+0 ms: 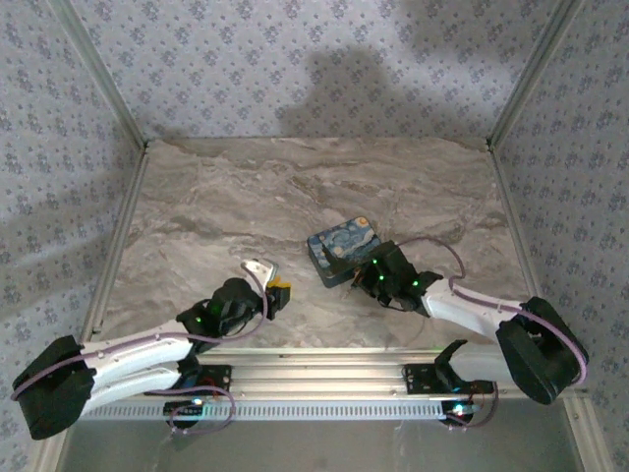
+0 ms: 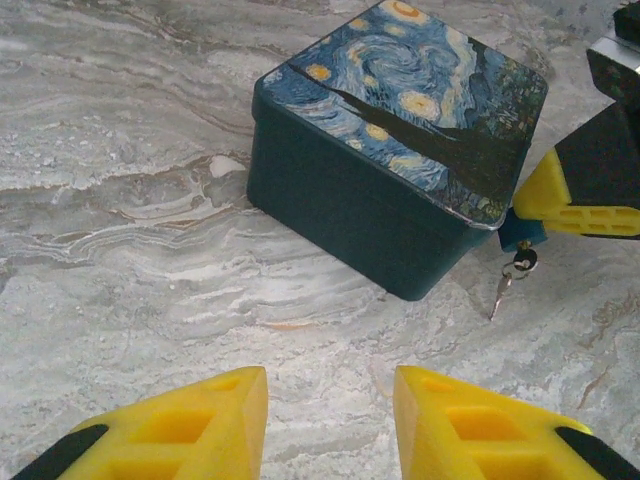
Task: Unlock a padlock with a key
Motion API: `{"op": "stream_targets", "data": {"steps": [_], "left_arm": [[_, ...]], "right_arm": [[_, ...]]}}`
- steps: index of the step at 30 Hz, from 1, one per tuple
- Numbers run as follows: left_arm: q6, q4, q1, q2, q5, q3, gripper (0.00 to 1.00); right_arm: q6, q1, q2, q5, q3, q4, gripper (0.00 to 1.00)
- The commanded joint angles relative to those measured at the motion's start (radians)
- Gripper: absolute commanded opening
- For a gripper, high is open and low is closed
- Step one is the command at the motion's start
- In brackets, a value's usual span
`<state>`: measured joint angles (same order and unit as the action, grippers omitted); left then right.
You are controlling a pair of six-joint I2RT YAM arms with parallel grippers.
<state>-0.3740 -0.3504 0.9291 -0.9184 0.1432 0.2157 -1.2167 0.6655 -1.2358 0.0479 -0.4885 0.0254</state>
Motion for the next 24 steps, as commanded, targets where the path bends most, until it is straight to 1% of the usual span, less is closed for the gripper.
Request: {"op": "stream_targets", "data": {"steps": [1, 4, 10, 14, 17, 19, 22, 24], "left_arm": [[-0.045, 0.022, -0.007, -0.025, -0.040, 0.067, 0.38], [-0.049, 0.038, -0.006, -0.041, -0.076, 0.098, 0.37], [-0.031, 0.071, -0.007, -0.018, -0.079, 0.117, 0.37], [-0.026, 0.092, -0.007, 0.001, -0.082, 0.120, 0.37], [-0.055, 0.077, -0.007, -0.003, -0.070, 0.123, 0.37], [-0.065, 0.051, -0.006, -0.022, -0.098, 0.141, 0.36], [-0.054, 0.078, -0.005, -0.080, -0.131, 0.197, 0.36], [-0.045, 0.088, -0.005, -0.107, -0.142, 0.217, 0.35]], "right_arm": [[-0.060, 0.013, 0.032, -0.079, -0.012, 0.011, 0.00], [-0.086, 0.021, 0.051, -0.117, -0.003, 0.014, 0.00], [-0.110, 0.055, 0.074, -0.178, 0.006, 0.025, 0.00], [-0.124, 0.064, 0.086, -0.190, 0.017, 0.017, 0.00], [-0.130, 0.064, 0.111, -0.198, 0.015, 0.036, 0.00], [-0.131, 0.053, 0.143, -0.208, 0.013, 0.058, 0.00], [-0.156, 0.051, 0.198, -0.263, 0.026, 0.110, 0.00], [-0.177, 0.043, 0.226, -0.279, 0.065, 0.089, 0.00]]}}
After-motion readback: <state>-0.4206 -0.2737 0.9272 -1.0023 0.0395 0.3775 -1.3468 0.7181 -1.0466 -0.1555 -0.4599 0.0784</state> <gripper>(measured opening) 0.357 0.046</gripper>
